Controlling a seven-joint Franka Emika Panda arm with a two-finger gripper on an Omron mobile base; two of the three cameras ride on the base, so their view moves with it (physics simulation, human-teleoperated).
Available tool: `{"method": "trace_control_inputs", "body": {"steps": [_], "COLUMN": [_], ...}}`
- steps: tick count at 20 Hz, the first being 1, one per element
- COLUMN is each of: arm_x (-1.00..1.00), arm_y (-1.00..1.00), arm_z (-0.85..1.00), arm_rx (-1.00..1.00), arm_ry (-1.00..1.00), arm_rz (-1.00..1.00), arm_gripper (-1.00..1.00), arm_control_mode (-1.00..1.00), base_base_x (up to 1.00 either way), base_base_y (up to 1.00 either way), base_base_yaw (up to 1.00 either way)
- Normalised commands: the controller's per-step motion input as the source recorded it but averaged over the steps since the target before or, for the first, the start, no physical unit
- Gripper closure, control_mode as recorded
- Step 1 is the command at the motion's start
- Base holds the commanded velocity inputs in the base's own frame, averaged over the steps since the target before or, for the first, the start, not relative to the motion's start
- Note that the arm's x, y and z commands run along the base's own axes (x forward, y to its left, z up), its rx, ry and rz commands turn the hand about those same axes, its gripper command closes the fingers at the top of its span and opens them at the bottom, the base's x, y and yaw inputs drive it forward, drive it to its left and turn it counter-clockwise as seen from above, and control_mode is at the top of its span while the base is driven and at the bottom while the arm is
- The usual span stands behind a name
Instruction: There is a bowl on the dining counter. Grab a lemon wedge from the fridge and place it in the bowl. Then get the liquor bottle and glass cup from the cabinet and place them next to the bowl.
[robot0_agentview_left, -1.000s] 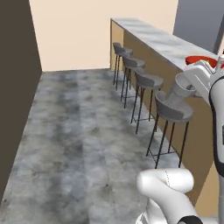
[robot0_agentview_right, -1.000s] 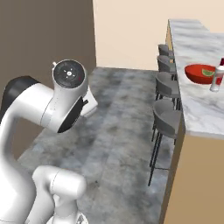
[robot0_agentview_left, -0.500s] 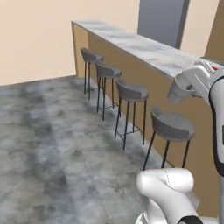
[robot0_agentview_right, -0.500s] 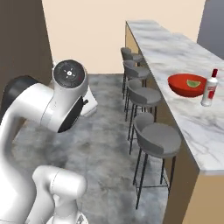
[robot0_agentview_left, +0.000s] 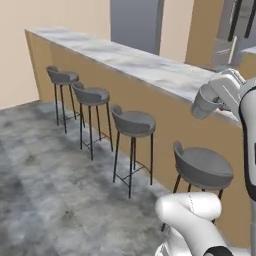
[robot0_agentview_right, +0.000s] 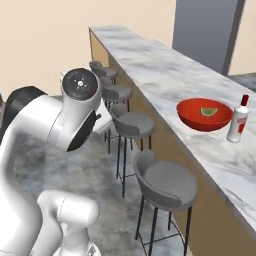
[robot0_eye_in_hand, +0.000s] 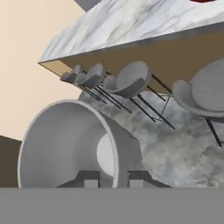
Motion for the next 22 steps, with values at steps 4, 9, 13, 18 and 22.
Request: {"method": "trace_control_inputs", "body": {"steps": [4,9,13,18,22], "arm_x": [0.00,0.00,0.00,0.00,0.00], "arm_y": [0.00,0.00,0.00,0.00,0.00], "arm_z": [0.00,0.00,0.00,0.00,0.00], "arm_rx": [0.00,0.00,0.00,0.00,0.00], "arm_ry": [0.00,0.00,0.00,0.00,0.00], "arm_rz": [0.00,0.00,0.00,0.00,0.00], "arm_gripper": [1.00,1.00,1.00,1.00,1.00], "arm_control_mode": [1.00,1.00,1.00,1.00,1.00], "base_base_x": [0.73,0.58,0.58,0.52,0.43], "base_base_y": [0.53,0.48,0.43,0.40,0.31], "base_base_yaw": [-0.49,-0.53,-0.56,-0.59,-0.61]}}
